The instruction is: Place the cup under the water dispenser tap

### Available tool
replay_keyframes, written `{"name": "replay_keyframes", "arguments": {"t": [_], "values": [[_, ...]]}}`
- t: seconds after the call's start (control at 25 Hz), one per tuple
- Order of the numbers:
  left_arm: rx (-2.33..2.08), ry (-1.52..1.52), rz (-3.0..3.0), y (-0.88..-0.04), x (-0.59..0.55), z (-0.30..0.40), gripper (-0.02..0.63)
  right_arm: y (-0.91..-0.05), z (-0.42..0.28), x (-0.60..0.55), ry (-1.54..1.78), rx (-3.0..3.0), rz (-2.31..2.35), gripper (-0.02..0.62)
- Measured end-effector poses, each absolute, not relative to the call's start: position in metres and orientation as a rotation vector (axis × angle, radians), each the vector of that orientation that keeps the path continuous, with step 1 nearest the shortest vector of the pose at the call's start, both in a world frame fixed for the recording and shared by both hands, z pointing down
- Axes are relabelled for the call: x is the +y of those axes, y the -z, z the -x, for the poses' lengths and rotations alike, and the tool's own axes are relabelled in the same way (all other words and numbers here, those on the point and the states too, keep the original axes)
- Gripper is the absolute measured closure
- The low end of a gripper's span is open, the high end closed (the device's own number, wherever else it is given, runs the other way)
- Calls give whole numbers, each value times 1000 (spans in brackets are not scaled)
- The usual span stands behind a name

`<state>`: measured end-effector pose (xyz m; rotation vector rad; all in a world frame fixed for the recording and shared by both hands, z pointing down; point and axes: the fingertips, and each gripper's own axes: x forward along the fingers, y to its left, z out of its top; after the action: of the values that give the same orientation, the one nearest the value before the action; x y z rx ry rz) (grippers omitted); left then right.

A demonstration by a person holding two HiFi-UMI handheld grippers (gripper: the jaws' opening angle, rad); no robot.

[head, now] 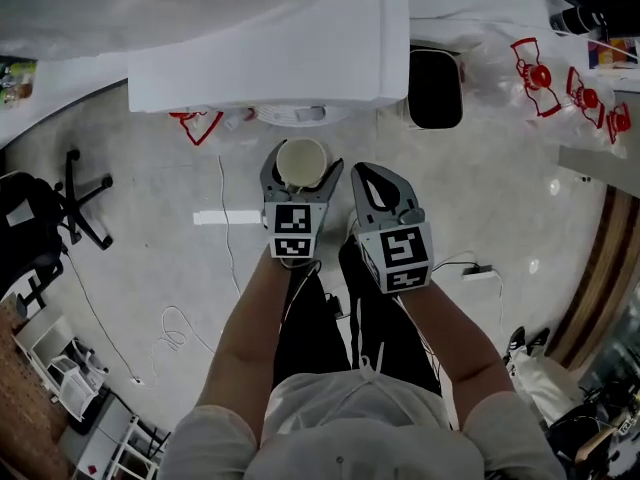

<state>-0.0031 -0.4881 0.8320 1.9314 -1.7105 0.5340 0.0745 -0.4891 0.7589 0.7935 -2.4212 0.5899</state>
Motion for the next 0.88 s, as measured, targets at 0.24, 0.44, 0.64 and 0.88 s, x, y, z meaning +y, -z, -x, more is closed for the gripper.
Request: {"name": "replay_keyframes", "arguments": {"t": [0.24, 0.44, 0.64, 0.88], "values": [[-1719, -590, -1940, -877, -516, 13, 146, -790, -77, -503, -633, -2416, -830, 566], [-1716, -620, -1976, -900, -539, 18, 146, -806, -83, -513, -597, -2421, -867, 566], [-1746, -624, -1967, -922, -554, 17, 146, -818, -91, -508, -585, -2406, -887, 566], [-1752, -645, -1958, -937, -565, 22, 146, -823, -91, -503, -560, -2392, -893, 566]]}}
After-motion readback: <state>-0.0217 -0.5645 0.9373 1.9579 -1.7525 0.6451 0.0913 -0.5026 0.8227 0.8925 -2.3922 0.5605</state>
